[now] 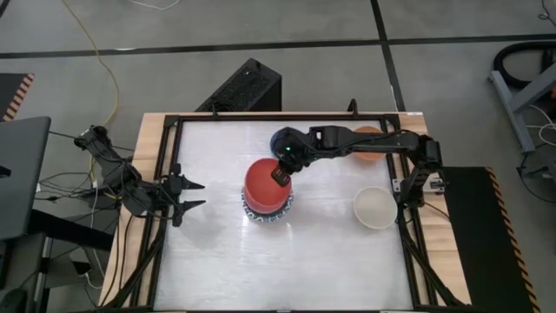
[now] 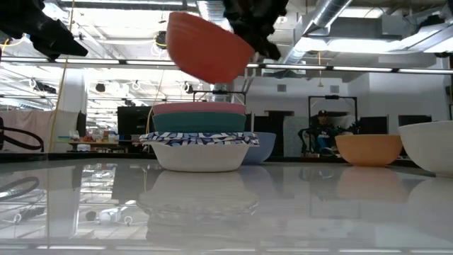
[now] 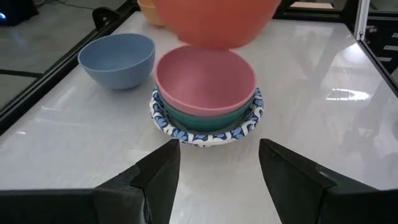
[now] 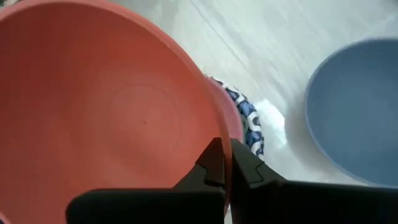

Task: Nest bowls inside each other
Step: Stack the orange bowl on top of the pink bowl

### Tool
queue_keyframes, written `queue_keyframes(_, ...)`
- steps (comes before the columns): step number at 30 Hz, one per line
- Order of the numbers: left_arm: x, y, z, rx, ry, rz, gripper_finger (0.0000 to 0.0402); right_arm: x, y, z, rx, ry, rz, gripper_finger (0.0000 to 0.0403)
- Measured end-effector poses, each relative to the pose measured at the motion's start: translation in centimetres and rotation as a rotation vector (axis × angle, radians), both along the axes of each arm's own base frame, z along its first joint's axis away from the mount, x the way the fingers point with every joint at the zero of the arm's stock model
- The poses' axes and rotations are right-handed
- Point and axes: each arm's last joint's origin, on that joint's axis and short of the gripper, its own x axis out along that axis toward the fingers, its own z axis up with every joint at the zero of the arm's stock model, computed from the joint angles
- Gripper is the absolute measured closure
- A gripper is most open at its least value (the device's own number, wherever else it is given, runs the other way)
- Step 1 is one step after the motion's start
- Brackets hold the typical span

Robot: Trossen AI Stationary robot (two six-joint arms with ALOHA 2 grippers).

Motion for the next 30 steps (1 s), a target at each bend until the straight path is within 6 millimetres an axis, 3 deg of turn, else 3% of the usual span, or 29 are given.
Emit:
queue_keyframes(6,0.0,0.0,0.0,-0.008,-0.001,0.003,0.0194,1.4,-1.4,-2.6,0.048,0.053,-0.009,0.0392)
queue_keyframes(15,0.0,0.0,0.0,-0.008,-0.001,0.003,0.0194,1.3,-2.7,-3.4,0.069,0.092,-0.02,0.0392)
queue_keyframes(21,0.0,0.0,0.0,-0.008,-0.001,0.003,0.0194,1.4,-2.6,-4.3,0.083,0.139,0.001,0.0392)
queue_keyframes(30,0.0,0.0,0.0,-0.008,-0.001,0.003,0.0194,1.5,-2.2,-4.1,0.085,0.127,0.021,0.0392)
